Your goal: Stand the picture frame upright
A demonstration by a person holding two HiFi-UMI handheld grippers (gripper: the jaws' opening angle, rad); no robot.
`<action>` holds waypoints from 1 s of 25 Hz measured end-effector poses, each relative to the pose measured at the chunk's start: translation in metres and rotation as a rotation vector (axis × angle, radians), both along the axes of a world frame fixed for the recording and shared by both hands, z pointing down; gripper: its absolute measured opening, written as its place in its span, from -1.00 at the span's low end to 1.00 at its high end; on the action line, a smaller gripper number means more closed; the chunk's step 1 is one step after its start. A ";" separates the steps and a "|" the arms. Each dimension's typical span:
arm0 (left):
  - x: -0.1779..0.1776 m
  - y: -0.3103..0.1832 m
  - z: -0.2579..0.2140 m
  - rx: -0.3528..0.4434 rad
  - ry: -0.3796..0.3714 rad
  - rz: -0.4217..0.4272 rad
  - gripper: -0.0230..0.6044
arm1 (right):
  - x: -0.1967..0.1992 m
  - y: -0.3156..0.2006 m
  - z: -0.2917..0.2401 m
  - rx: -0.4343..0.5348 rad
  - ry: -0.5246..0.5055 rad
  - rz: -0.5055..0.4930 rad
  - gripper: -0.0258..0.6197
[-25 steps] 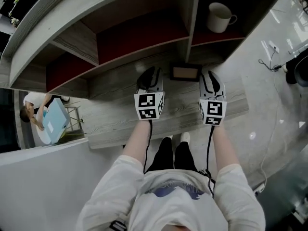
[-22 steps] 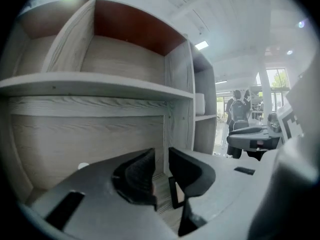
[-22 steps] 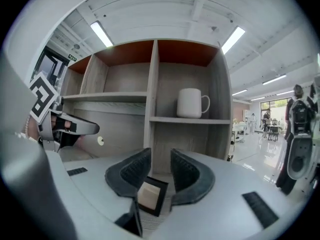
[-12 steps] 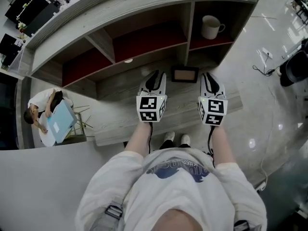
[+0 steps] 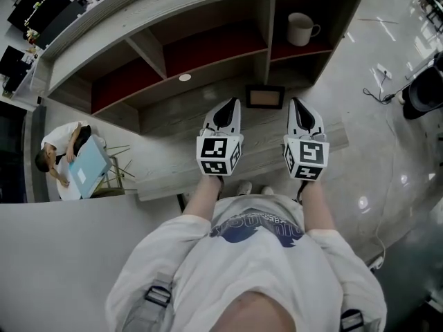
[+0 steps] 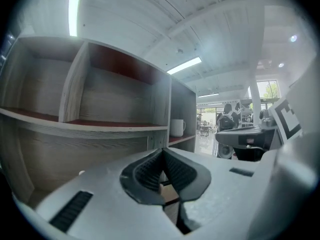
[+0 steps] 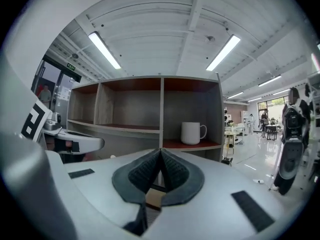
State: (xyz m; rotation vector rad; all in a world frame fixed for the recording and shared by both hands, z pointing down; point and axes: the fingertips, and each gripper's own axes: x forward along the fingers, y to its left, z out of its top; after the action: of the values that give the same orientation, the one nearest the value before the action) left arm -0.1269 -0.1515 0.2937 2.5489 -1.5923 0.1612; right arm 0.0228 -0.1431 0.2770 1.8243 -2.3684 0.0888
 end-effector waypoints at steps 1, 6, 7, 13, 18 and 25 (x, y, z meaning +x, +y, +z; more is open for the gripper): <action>0.000 0.001 -0.002 0.019 -0.021 -0.006 -0.90 | -0.001 0.001 -0.002 0.003 0.005 -0.009 -0.92; 0.000 0.001 -0.009 0.072 -0.066 -0.025 -0.91 | -0.001 0.004 -0.008 0.026 0.012 -0.013 -0.93; 0.000 0.000 -0.010 0.073 -0.065 -0.026 -0.91 | 0.000 0.004 -0.009 0.030 0.013 -0.012 -0.93; 0.000 0.001 -0.015 0.085 -0.052 -0.023 -0.91 | -0.003 0.006 -0.015 0.067 0.027 -0.028 -0.93; -0.001 0.005 -0.020 0.114 -0.040 -0.018 -0.91 | -0.003 0.007 -0.017 0.095 0.065 -0.015 -0.93; -0.004 0.010 -0.024 0.130 -0.040 -0.022 -0.91 | 0.000 0.012 -0.030 0.137 0.024 -0.017 -0.93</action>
State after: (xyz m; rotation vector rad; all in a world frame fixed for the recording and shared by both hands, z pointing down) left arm -0.1305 -0.1420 0.2695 2.6384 -1.6979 0.1102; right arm 0.0228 -0.1315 0.2466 1.8522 -2.4277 -0.0998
